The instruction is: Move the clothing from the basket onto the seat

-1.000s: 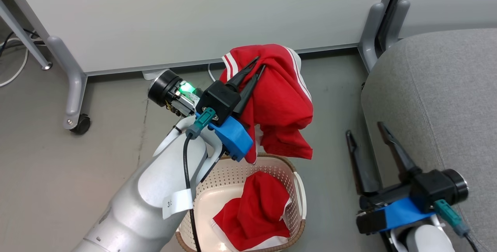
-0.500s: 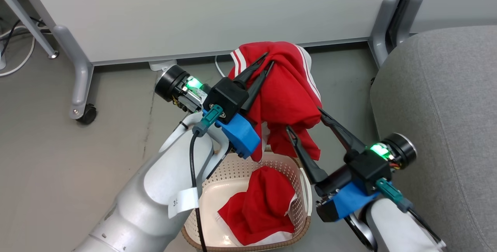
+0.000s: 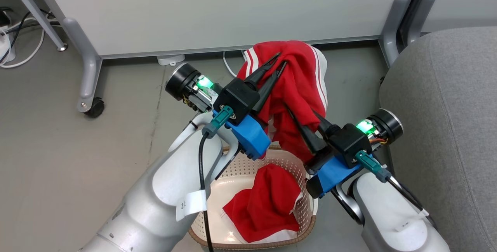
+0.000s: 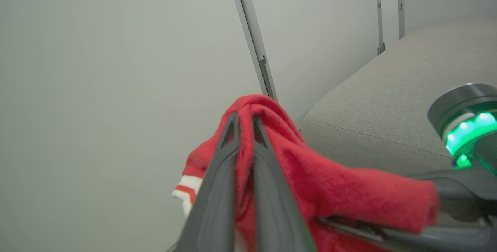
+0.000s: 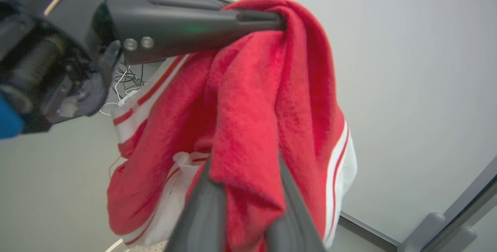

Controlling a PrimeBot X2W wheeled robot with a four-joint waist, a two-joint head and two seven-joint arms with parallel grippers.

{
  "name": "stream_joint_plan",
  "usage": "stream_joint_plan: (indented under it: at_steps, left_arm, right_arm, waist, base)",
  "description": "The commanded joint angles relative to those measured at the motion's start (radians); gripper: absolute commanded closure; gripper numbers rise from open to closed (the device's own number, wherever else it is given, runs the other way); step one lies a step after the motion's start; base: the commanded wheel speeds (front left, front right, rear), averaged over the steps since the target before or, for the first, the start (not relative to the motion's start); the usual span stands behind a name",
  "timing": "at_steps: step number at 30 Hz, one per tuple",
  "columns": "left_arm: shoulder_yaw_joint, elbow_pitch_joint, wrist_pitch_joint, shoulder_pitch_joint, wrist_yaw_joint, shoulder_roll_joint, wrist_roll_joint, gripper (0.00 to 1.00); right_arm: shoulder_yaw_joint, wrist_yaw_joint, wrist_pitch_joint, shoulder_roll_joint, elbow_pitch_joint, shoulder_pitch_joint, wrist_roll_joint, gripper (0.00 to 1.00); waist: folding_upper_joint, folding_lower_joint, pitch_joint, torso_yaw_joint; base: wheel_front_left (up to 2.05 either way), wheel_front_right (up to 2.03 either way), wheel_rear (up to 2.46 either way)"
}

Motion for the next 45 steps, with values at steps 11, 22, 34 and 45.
stream_joint_plan:
  at_steps: [11,22,34,45]
  left_arm:
    - [0.012,-0.005,-0.005,-0.002,-0.004,-0.004,0.012,1.00]
    - [0.028,-0.008,-0.005,0.002,0.001,-0.007,0.012,0.00]
    - [0.042,-0.014,-0.005,0.020,-0.002,-0.010,0.018,0.00]
    - [0.045,-0.041,-0.004,0.055,-0.006,-0.013,0.008,0.00]
  right_arm:
    - [-0.008,0.000,-0.001,0.012,0.017,-0.019,0.002,1.00]
    - [-0.015,0.000,-0.001,0.014,0.009,-0.013,0.010,1.00]
    - [-0.040,0.000,-0.001,0.015,-0.003,0.010,0.020,1.00]
    - [-0.142,0.000,-0.001,0.011,-0.047,0.050,0.021,1.00]
  waist:
    - [-0.0001,-0.0001,-0.002,-0.001]
    - [-0.0001,-0.0001,0.002,-0.002]
    - [-0.0001,-0.0001,-0.001,-0.012]
    - [-0.0001,-0.0001,0.027,-0.065]
  base:
    - [0.00,0.00,0.00]
    - [0.00,0.00,0.00]
    - [0.00,0.00,0.00]
    - [0.00,0.00,0.00]
